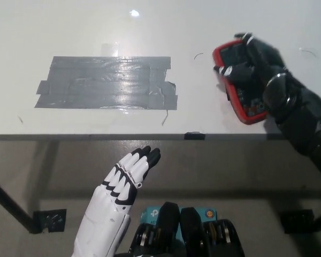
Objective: The robot first picks the multimeter with right hand and then unfolds the black stand on the back of it using left hand
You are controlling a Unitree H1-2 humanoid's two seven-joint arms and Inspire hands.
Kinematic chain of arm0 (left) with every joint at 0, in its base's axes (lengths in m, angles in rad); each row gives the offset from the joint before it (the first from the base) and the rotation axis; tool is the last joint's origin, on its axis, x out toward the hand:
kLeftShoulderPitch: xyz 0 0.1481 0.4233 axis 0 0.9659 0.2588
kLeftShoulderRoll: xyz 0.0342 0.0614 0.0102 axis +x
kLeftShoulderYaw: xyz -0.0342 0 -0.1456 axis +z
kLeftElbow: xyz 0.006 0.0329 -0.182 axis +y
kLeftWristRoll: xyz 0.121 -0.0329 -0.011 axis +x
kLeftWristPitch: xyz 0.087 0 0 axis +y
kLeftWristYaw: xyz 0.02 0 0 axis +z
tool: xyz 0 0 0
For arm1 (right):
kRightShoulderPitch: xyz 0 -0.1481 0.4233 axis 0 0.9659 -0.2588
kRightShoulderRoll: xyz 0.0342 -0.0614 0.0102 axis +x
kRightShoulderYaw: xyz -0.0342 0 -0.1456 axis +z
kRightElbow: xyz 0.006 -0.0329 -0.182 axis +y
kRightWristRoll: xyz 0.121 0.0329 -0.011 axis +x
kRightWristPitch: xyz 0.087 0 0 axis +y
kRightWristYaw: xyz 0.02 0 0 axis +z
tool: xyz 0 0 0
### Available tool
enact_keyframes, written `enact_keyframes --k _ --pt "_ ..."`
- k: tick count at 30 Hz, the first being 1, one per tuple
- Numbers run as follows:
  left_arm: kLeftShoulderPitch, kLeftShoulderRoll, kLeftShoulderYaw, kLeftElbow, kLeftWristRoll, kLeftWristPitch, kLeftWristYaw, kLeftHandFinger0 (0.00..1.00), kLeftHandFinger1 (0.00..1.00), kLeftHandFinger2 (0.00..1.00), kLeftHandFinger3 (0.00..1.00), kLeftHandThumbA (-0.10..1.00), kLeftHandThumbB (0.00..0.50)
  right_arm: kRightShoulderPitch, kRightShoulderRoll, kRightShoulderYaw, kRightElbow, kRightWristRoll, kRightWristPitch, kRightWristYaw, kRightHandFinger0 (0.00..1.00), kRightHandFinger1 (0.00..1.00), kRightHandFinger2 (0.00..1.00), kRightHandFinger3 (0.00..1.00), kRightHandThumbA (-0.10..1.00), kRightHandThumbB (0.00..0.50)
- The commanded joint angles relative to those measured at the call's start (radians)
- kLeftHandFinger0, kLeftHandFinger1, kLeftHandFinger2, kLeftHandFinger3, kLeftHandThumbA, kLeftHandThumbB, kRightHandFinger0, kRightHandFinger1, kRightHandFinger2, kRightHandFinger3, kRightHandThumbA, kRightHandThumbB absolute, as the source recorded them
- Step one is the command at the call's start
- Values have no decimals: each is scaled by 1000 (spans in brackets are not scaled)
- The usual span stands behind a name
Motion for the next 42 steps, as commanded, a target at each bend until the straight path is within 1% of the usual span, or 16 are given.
enact_keyframes --k 1,3,4,5,6,8,9,12,13,20,22,25,31,36,40,42 --pt "-7 -4 8 -21 -22 -27 29 1000 958 1000 1000 1000 204 -42 15 -18 44 -64 -82 133 42 616 966 917 -100 177" --pt "-9 -2 11 -15 -22 -35 35 1000 941 1000 1000 1000 202 -36 26 -3 70 -86 -63 209 175 752 1000 944 -100 199" --pt "-18 -4 14 -13 -21 -35 36 1000 933 1000 1000 1000 203 -39 27 3 79 -98 -57 237 295 823 1000 943 -79 245" --pt "-17 -5 15 -13 -23 -31 34 1000 932 1000 1000 1000 205 -40 31 26 94 -118 -51 308 511 842 949 975 149 301" --pt "-17 -6 16 -12 -20 -31 34 1000 925 1000 1000 1000 208 -41 38 19 112 -103 -23 423 743 984 1000 1000 218 329" --pt "-17 -6 16 -9 -23 -35 37 1000 920 1000 1000 1000 205 -44 48 48 137 -127 11 526 1000 1000 1000 1000 374 426" --pt "-22 -3 19 -7 -22 -40 40 1000 917 1000 1000 1000 203 -45 55 72 146 -153 25 534 1000 1000 1000 1000 473 497" --pt "-30 0 21 -2 -28 -45 41 1000 913 1000 1000 1000 202 -35 55 75 142 -160 25 488 1000 1000 1000 1000 562 500" --pt "-33 -1 23 -1 -24 -45 42 1000 905 991 1000 1000 200 -39 51 82 135 -171 30 464 1000 1000 1000 1000 676 500" --pt "-37 -8 24 4 0 -58 51 1000 894 980 1000 1000 196 -29 32 42 95 -179 -19 310 1000 1000 1000 1000 861 497" --pt "-35 -10 24 5 -1 -57 49 1000 893 976 1000 1000 200 -14 35 42 80 -201 -38 247 1000 1000 1000 1000 995 463" --pt "-28 -9 22 -1 -6 -47 40 1000 891 975 1000 1000 206 6 41 43 66 -236 -72 155 1000 1000 1000 1000 1000 438" --pt "-33 -7 30 -2 5 -53 45 1000 872 964 1000 1000 196 -14 33 13 57 -261 -89 26 1000 1000 1000 1000 1000 493" --pt "-28 -6 29 -6 -2 -47 37 1000 863 963 1000 1000 205 -50 21 -22 58 -289 -89 -85 1000 1000 1000 1000 1000 496" --pt "-24 -1 26 -7 -1 -36 23 1000 1000 1000 1000 1000 215 -85 -2 -48 37 -319 -71 -170 1000 1000 1000 1000 1000 500" --pt "-23 -1 27 -7 0 -35 24 1000 1000 1000 1000 1000 220 -97 -8 -67 34 -319 -83 -199 1000 1000 1000 1000 1000 500"
